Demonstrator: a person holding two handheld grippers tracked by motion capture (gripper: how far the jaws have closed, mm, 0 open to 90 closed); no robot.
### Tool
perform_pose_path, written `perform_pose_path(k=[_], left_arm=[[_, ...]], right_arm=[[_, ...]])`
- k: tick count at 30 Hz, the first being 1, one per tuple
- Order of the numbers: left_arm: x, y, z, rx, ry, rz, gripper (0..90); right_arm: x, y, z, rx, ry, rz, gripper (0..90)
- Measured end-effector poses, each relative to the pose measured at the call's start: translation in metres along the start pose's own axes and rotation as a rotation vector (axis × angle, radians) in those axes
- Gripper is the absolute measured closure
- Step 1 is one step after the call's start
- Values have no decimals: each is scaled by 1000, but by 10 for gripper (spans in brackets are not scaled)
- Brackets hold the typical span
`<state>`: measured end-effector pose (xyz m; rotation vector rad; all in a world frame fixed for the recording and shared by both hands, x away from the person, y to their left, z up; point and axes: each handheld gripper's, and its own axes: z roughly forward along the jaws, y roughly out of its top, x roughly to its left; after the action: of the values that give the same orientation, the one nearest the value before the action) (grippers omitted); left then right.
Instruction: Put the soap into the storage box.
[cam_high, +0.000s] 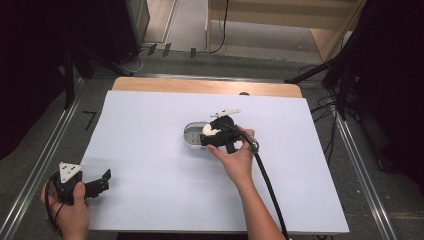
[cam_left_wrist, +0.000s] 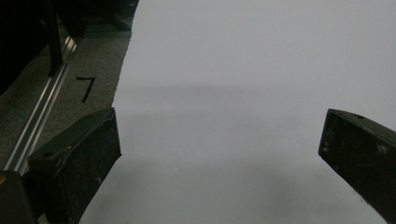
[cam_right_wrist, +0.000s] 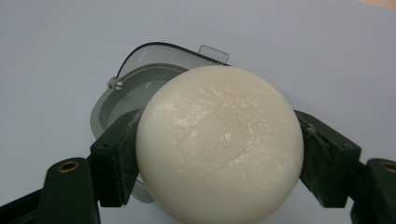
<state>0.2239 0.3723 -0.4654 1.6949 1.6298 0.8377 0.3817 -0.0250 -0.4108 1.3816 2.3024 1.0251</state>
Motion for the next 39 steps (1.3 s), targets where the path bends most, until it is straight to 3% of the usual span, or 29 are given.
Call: perform_pose_path(k=[28, 35, 39], left_arm=[[0, 0, 0, 2, 1, 3, 0], [0, 0, 0, 2, 1, 3, 0], [0, 0, 0, 3, 1, 3, 0]], right_arm=[[7, 1, 29, 59, -8, 25, 245], [7, 0, 30, 73, -5, 32, 242], [6, 2, 23, 45, 4, 33, 225]])
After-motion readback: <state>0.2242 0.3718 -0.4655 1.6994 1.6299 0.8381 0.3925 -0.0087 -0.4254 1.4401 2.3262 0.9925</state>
